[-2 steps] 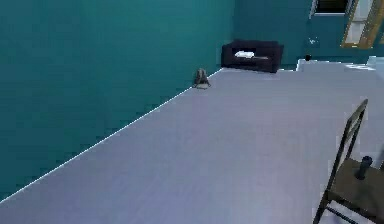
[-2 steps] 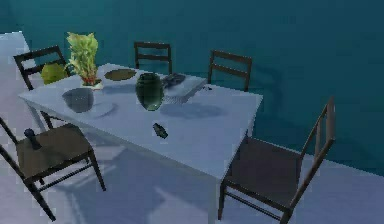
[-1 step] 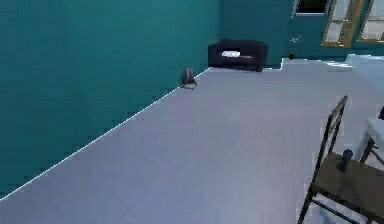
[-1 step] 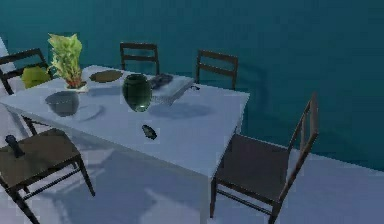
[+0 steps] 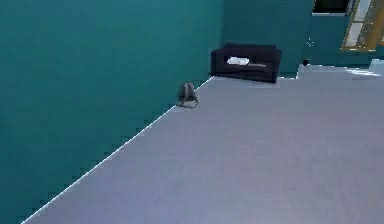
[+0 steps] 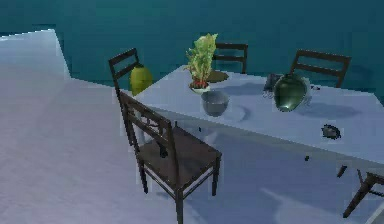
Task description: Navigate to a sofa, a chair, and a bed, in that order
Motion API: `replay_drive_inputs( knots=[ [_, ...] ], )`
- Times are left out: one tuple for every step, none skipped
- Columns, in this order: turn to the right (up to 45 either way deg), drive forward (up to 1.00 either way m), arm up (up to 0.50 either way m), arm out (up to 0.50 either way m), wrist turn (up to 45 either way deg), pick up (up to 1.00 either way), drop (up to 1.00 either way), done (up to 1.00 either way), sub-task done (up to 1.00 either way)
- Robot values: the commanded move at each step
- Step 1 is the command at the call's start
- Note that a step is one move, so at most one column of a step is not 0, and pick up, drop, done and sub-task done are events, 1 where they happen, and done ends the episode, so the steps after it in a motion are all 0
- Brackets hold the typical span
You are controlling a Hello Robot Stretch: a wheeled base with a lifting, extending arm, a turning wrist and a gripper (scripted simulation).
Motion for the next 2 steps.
replay_drive_inputs(
  knots=[
    [24.0,0.00,0.00,0.00,0.0,0.00,0.00,0.00,0.00],
    [0.0,0.65,0.00,0.00,0.0,0.00,0.00,0.00,0.00]
  ],
)
